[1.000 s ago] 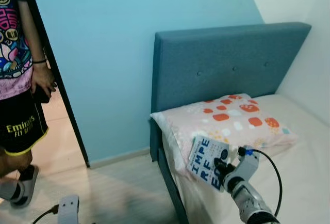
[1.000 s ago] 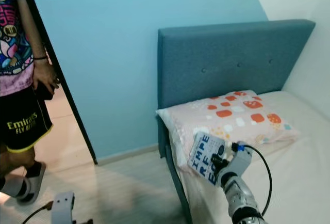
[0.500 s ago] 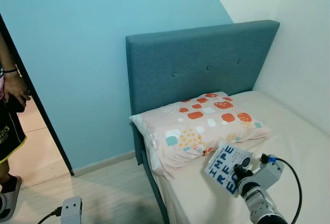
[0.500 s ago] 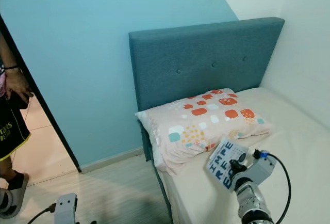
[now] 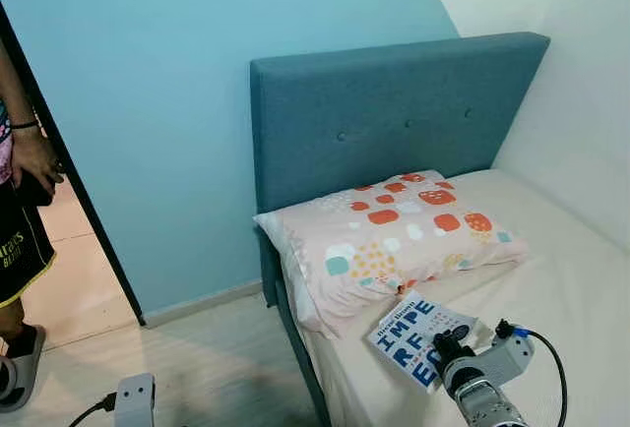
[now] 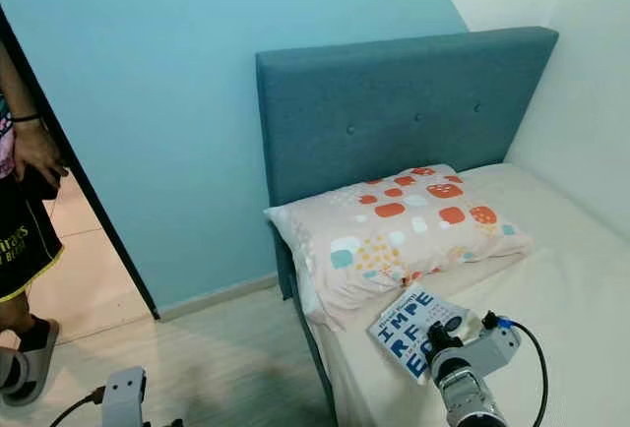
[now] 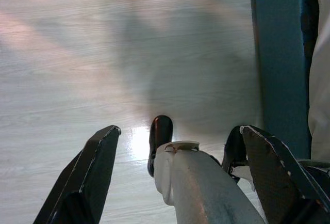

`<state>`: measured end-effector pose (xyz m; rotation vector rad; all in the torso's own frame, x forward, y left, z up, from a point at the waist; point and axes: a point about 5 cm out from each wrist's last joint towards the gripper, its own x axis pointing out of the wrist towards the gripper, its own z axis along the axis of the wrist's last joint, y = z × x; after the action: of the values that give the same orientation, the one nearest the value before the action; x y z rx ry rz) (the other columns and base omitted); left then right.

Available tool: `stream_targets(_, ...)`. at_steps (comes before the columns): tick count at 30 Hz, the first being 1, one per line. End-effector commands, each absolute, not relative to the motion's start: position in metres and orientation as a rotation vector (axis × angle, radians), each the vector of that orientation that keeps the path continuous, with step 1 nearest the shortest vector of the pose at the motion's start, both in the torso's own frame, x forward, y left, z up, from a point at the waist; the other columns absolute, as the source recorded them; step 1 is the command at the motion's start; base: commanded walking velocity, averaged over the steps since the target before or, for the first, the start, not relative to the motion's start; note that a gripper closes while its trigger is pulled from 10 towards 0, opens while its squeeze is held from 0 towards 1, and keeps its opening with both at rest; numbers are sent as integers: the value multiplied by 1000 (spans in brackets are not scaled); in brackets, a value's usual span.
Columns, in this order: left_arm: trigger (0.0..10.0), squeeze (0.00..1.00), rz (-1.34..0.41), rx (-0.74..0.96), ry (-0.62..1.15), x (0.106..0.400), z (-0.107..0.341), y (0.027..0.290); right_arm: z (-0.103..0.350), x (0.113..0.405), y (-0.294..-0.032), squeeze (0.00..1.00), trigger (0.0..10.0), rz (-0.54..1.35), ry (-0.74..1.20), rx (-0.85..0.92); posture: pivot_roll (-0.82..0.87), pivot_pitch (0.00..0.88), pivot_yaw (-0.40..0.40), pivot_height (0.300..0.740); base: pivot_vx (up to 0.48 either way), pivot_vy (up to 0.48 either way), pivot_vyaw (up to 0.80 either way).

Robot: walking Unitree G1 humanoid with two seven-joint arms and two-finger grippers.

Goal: Clean up the room

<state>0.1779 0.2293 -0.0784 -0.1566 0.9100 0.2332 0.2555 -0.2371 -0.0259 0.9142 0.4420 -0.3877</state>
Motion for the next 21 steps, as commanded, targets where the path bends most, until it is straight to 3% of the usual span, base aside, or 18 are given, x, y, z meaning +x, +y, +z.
stream_targets(1, 10000, 0, 231, -133, 911, 176, -78, 234, -21, 262, -236, 0, 10000, -374, 409, 940, 16, 0, -45, 733, 0, 461, 0)
stream_targets(3, 10000, 0, 228, -131, 909, 176, -78, 234, -21, 262, -236, 0, 10000, -373, 409, 942, 16, 0, -45, 733, 0, 431, 0)
stream_targets(21, 10000, 0, 205, -97, 895, 178, -76, 235, -25, 254, -245, 0, 10000, -429, 408, 964, 15, 0, -40, 719, 0, 0, 0)
